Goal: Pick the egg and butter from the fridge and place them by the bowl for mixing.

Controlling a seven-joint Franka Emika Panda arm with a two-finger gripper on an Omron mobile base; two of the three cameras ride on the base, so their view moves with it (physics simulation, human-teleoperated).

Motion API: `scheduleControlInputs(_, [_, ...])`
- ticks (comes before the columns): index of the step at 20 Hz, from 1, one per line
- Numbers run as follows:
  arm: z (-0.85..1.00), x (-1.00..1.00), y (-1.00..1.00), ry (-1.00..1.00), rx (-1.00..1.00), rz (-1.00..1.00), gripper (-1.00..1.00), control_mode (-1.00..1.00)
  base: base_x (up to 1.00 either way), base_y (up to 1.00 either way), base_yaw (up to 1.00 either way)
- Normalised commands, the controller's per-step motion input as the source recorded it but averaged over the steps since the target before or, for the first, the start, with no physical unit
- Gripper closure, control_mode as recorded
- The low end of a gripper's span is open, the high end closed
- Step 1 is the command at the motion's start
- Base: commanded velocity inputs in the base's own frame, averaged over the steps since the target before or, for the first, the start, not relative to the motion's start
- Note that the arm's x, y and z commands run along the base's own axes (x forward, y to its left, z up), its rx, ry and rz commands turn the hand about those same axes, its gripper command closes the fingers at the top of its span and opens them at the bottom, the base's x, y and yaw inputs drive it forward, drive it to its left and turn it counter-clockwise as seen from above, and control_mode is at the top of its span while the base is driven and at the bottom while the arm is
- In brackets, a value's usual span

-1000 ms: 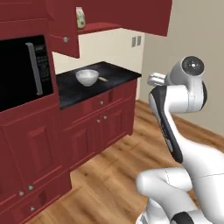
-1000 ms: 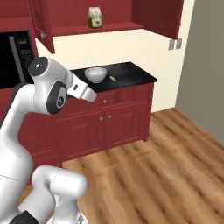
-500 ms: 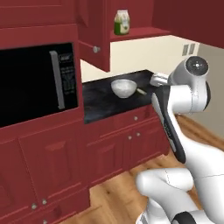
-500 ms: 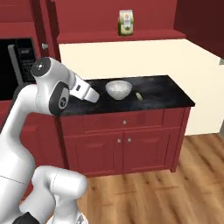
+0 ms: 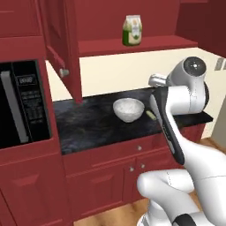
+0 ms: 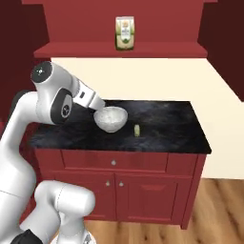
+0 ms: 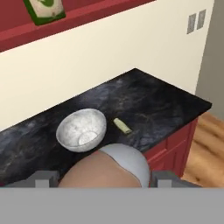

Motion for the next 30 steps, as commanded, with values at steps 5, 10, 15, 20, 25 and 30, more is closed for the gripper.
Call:
scheduleControlInputs(5, [0.0,0.0,0.0,0.0,0.0,0.0,1.0,1.0,0.8,-0.68,0.25])
scheduleControlInputs(10, [0.0,0.0,0.0,0.0,0.0,0.0,1.0,1.0,0.32,-0.38,0.43])
scheduleControlInputs(15, [0.0,0.0,0.0,0.0,0.0,0.0,1.0,1.0,0.18,-0.01,0.32])
scheduleControlInputs(20, [0.0,0.0,0.0,0.0,0.0,0.0,1.0,1.0,0.64,0.0,-0.07])
scheduleControlInputs(25, [0.0,0.0,0.0,0.0,0.0,0.0,1.0,1.0,0.37,0.14,-0.14])
scheduleControlInputs(30, [-0.4,0.04,-0.23,0.15,0.06,0.0,1.0,-1.0,0.0,0.0,0.0])
